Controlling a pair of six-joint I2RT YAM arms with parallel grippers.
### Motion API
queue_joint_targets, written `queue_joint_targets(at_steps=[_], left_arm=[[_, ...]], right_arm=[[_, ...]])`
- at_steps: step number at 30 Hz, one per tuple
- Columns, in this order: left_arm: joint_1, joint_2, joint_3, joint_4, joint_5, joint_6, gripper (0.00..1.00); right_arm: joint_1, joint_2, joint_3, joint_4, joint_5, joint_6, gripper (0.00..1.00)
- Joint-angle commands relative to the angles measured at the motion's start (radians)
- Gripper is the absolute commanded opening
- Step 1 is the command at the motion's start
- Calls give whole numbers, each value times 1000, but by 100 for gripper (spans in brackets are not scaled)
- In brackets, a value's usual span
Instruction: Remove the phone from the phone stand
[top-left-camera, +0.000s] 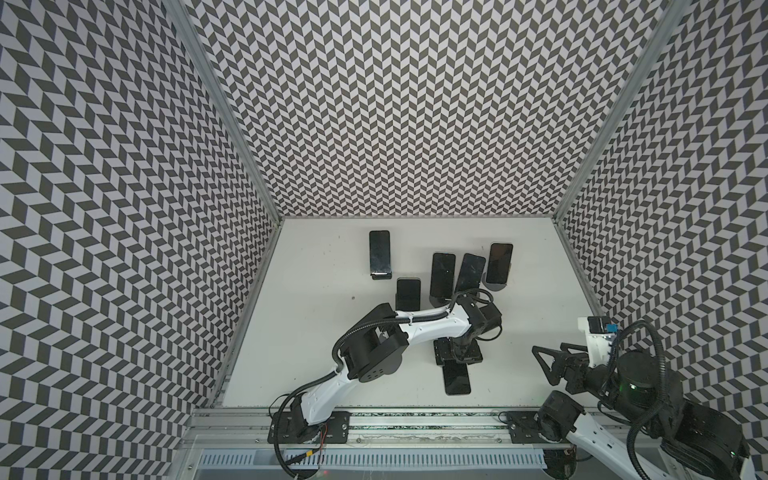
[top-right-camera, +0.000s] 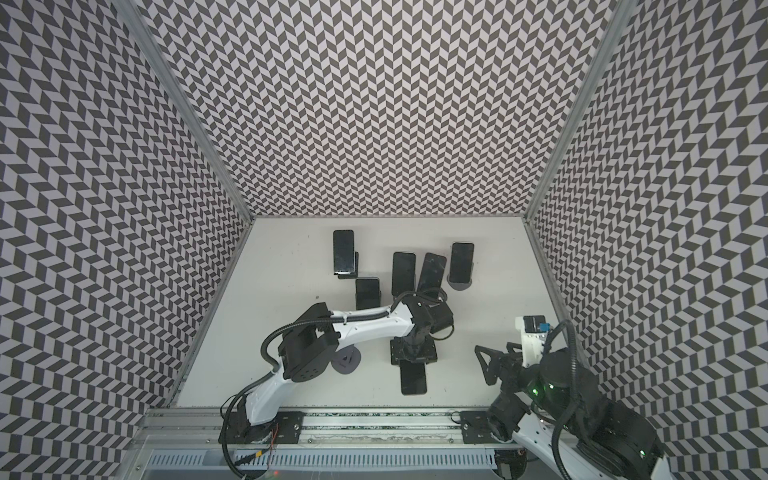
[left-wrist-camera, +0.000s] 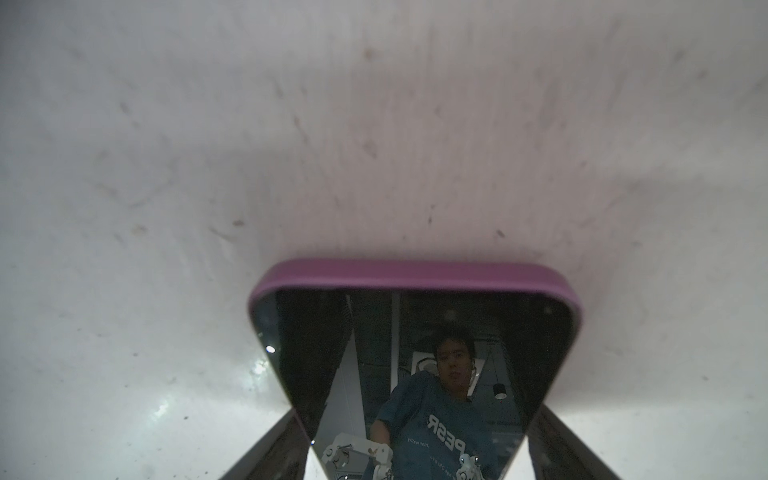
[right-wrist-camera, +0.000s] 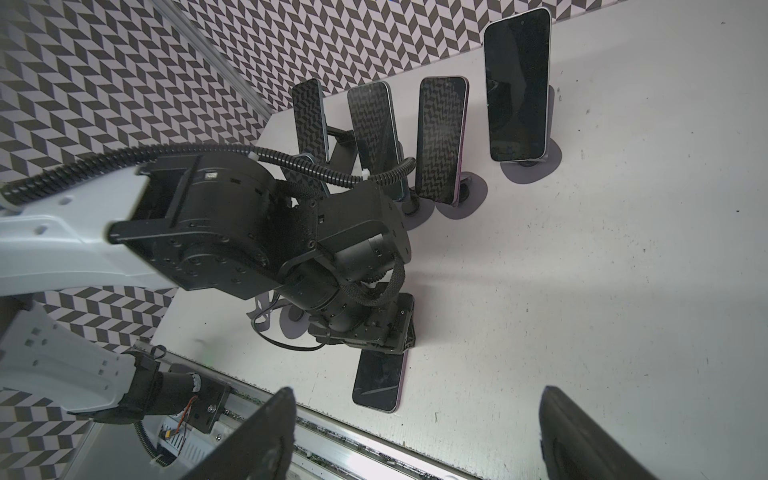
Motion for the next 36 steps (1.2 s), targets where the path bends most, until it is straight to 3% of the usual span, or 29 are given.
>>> queue_joint_targets(at_steps=[1,10,16,21,27,33,36], left_arm=[[-6,-16,-21,-10,-36,-24,84],[-39,-85,183,-150,-196,-46,86],[-85,-218,224,-220,-357,-84,86],[-114,-363,112,-223,-504,-42,86],[-114,-584,-89,-201,-591,13,86],[-103,-816,-289,-155,-641,73,86],[-93,-968,-403,-96,-626,105,87]], right_arm=[[4,-17,6,46,0,-16,89],[4,73,64,34,56,-83,92],[5,150,104,101,1,-111,91],[4,215,148,146,-15,-146,88],[4,338,189,224,-72,-211,86],[4,428,119,369,-168,-106,83],[4,518,84,427,-254,-45,74]])
